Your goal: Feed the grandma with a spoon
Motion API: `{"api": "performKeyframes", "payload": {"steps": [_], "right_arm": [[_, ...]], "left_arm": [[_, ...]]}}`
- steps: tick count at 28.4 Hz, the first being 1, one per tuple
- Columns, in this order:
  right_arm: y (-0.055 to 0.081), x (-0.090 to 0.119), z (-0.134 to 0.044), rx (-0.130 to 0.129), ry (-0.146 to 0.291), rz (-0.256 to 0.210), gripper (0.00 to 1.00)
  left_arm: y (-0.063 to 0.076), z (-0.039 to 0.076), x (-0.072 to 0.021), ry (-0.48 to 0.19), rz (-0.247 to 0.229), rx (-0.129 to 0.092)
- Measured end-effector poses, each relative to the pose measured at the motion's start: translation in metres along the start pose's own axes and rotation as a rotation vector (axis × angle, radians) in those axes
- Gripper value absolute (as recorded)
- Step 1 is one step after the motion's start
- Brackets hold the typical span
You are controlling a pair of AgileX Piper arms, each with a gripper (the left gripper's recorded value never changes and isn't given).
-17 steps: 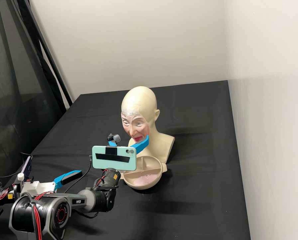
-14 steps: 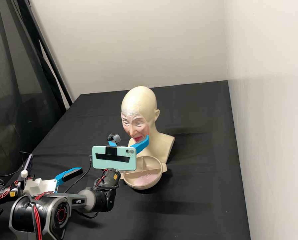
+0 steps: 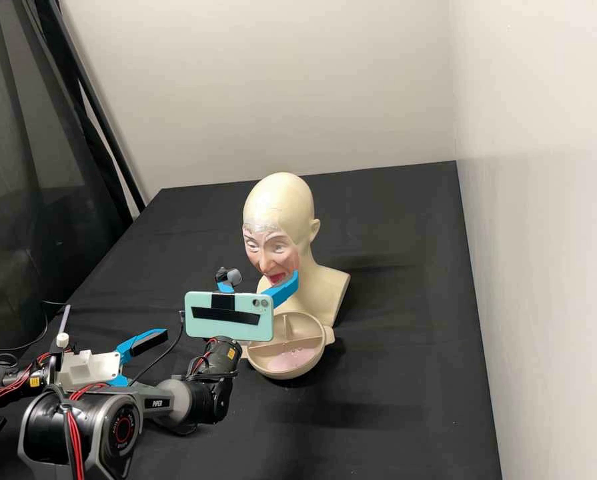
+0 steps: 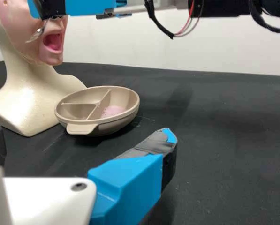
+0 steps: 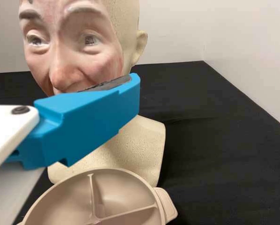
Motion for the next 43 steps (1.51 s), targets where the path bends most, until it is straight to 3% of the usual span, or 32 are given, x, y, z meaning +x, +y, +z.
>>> {"api": "performKeyframes", "payload": {"steps": [9, 15, 16, 22, 26, 32, 43], "right_arm": [[-0.006, -0.011, 0.013, 0.003, -0.045, -0.025, 1.00], [-0.007, -0.018, 0.021, 0.020, -0.069, -0.024, 1.00], [-0.006, -0.019, 0.022, 0.020, -0.066, -0.020, 0.00], [-0.002, -0.027, 0.029, 0.019, -0.062, 0.005, 0.00], [-0.002, -0.030, 0.033, 0.030, -0.071, 0.002, 0.00], [-0.002, -0.031, 0.032, 0.027, -0.052, 0.012, 0.00], [-0.004, -0.033, 0.033, 0.027, -0.054, 0.006, 0.00]], "left_arm": [[0.000, -0.001, 0.0000, 0.001, 0.004, -0.002], [0.001, -0.001, 0.0000, 0.001, 0.005, -0.002], [0.001, -0.001, 0.0000, 0.001, 0.005, -0.002], [0.000, 0.001, 0.0000, -0.004, 0.004, -0.001], [0.000, 0.002, 0.0001, -0.009, 0.003, 0.000], [0.000, 0.003, 0.0001, -0.011, 0.003, 0.000], [-0.001, 0.006, 0.0002, -0.020, 0.001, 0.002]]}}
